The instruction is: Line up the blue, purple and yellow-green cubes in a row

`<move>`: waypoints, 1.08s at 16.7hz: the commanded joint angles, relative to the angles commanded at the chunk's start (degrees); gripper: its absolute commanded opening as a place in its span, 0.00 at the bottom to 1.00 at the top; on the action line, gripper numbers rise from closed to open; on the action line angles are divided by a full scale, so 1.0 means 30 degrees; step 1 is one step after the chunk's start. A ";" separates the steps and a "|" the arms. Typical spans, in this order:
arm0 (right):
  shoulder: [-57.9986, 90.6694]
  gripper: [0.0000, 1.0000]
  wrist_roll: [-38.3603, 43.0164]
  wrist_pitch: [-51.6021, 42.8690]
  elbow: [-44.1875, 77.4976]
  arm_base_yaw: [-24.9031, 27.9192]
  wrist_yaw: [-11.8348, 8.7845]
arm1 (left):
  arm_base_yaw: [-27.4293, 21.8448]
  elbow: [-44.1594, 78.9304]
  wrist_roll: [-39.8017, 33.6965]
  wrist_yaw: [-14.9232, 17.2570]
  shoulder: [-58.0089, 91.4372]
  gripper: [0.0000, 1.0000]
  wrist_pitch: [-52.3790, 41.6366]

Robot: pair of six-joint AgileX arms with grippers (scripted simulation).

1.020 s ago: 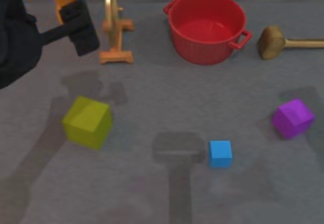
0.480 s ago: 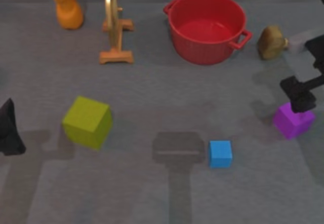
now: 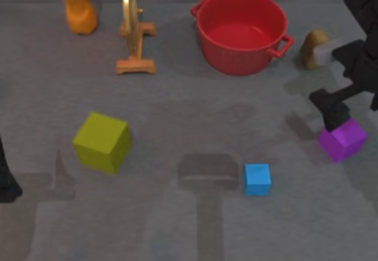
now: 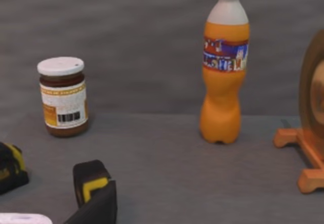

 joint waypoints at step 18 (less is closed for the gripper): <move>0.2496 1.00 0.0068 0.6022 -0.3526 0.0033 0.0019 | 0.0000 0.0000 0.0000 0.0000 0.0000 1.00 0.0000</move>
